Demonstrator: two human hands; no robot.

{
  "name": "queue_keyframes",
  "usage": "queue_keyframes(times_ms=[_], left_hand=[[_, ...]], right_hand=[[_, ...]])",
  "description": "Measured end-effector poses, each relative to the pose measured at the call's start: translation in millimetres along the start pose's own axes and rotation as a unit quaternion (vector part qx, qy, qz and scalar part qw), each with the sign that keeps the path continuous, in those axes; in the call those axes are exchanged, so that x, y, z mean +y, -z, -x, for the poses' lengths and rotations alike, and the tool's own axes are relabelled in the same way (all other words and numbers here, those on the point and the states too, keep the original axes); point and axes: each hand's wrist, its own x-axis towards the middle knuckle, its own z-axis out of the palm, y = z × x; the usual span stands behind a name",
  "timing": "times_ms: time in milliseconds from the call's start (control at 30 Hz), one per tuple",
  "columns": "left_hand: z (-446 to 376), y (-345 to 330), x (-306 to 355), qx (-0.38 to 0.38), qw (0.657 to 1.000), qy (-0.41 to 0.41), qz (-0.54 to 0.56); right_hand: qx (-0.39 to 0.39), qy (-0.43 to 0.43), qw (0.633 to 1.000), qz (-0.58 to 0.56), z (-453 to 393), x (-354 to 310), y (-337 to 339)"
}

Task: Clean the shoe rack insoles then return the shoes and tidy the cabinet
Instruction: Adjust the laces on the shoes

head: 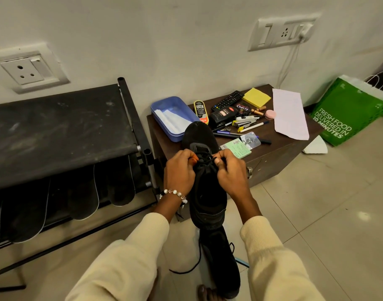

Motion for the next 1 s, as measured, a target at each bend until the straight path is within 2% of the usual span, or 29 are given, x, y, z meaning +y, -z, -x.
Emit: queue_keyframes(times_ms=[133,200,300,433,600,833,1000], left_hand=[[-1,2,-3,-0.001,1.0,-0.005,0.001],[-2,3,-4,-0.002,1.0,-0.013,-0.001],[-2,2,-6,0.003,1.0,-0.005,0.004],[-7,4,-8,0.01,1.0,0.006,0.018],[-11,3,-10,-0.018,1.0,-0.005,0.014],[-15,0,-12,-0.046,0.998,-0.001,-0.034],[-20,-6,-10,-0.064,0.995,-0.012,-0.069]], right_hand=[[-0.019,-0.051,0.997,-0.059,-7,1,9],[-0.024,-0.048,0.996,-0.074,-8,1,12],[-0.045,-0.038,0.997,-0.04,-9,1,10],[-0.022,-0.055,0.992,-0.108,-10,1,8],[-0.018,-0.047,0.998,-0.023,-15,2,1],[0.001,-0.036,0.999,-0.006,-13,-2,-4],[-0.016,-0.013,1.0,0.006,-10,-4,-4]])
